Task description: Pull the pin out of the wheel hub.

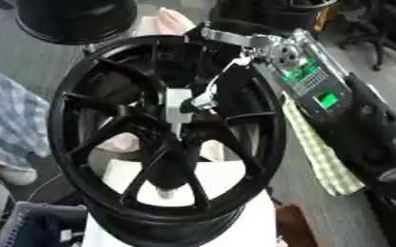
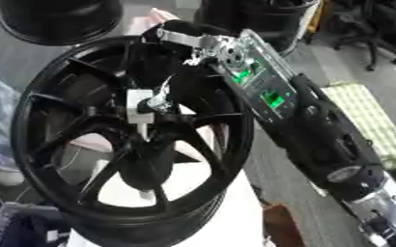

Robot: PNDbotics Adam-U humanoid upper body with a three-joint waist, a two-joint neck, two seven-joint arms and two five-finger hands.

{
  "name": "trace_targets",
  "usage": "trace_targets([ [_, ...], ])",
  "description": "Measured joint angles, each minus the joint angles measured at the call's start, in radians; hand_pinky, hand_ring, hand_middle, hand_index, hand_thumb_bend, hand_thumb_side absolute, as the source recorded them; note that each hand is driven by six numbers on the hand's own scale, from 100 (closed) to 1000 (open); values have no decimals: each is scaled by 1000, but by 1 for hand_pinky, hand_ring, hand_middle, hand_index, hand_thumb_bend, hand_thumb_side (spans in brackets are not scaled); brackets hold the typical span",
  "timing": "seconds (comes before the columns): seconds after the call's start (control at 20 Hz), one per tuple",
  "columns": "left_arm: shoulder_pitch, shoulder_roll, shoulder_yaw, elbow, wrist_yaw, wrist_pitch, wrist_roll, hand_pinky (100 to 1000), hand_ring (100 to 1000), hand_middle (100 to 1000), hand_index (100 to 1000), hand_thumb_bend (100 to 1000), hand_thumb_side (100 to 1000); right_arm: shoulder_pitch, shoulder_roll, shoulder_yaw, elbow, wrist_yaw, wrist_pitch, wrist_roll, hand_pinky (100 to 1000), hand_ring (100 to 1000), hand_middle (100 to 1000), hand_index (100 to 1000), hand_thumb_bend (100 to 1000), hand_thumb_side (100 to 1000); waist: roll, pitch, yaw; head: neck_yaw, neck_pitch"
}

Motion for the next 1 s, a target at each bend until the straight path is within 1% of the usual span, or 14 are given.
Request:
trace_targets([
  [0.75,-2,0,0,0,0,3,2,777,760,577,772,100,820,24,15,10,36,21,-4,-4,652,747,563,721,609,235,0,1,4,-6,0],
  [1.0,-5,0,0,0,0,5,3,777,760,576,771,100,820,25,16,14,42,22,-2,-8,635,730,534,698,594,214,0,1,6,-8,0],
])
